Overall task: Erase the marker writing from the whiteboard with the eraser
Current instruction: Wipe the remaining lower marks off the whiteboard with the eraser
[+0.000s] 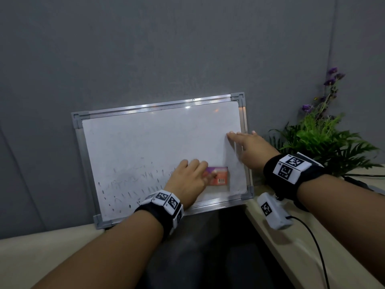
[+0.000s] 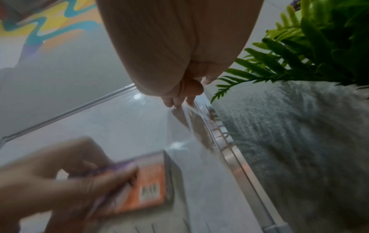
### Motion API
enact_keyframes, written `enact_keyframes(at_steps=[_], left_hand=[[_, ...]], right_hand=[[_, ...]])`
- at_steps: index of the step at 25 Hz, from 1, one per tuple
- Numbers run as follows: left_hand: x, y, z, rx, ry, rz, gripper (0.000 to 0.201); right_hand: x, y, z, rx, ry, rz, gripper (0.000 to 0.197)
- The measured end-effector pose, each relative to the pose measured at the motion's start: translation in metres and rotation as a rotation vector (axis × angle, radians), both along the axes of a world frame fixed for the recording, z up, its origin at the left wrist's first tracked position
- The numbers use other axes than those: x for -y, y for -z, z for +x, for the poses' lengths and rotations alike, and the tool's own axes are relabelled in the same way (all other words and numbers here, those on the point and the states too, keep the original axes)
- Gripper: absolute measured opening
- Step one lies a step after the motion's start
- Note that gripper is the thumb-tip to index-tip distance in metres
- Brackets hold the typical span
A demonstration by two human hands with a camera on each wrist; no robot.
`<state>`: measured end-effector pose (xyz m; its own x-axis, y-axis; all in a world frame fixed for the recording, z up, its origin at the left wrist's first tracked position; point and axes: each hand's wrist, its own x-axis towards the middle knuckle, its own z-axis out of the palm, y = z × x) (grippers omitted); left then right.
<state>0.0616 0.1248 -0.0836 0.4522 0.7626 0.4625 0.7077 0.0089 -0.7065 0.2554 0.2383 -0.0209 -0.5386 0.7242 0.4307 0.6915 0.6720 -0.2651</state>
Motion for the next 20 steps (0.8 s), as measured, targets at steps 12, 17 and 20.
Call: enact_keyframes(at_steps=[12,17,20], left_hand=[[0.025,0.021,-0.028,-0.009,0.008,-0.068,0.053],[0.025,-0.005,-0.038,0.105,-0.017,0.084,0.054],[0.031,0.017,-0.044,0.098,0.001,0.018,0.055]], right_hand=[[0.019,0.001,-0.015,0.168,0.006,0.216,0.063],[0.043,0.014,-0.040,0.098,-0.111,0.288,0.058],[0.050,0.028,-0.051,0.148,-0.148,0.273,0.058]])
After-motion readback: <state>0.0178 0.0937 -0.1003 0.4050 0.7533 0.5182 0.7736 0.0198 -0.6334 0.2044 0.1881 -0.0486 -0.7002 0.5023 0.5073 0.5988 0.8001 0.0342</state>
